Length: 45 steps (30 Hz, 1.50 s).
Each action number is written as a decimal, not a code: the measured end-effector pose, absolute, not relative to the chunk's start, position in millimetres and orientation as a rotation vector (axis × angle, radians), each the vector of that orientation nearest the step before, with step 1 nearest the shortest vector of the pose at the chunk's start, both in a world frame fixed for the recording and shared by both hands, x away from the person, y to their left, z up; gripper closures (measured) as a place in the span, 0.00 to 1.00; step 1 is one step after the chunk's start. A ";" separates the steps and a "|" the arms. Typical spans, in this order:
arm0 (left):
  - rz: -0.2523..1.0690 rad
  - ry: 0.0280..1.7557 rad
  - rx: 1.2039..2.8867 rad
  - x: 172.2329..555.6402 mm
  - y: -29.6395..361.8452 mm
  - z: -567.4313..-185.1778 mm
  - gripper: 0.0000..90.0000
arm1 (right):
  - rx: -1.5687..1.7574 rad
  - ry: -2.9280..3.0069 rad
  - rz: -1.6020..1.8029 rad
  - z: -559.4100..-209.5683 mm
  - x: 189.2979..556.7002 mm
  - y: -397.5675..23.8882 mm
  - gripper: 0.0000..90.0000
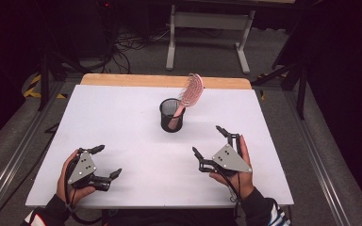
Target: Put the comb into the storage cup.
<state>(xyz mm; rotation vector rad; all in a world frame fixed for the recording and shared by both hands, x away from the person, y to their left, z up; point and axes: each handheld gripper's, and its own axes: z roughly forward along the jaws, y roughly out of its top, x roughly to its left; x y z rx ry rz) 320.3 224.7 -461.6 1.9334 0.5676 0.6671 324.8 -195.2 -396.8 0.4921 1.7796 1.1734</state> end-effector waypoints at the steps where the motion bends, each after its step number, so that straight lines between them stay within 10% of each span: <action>1: 0.665 0.568 1.932 320.1 224.6 -461.7 0.05 | 0.493 1.782 1.173 -398.0 324.5 -195.7 0.08; 45: 0.661 0.550 1.939 320.1 223.0 -461.7 0.05 | 0.652 1.847 1.090 -440.2 317.3 -252.9 0.05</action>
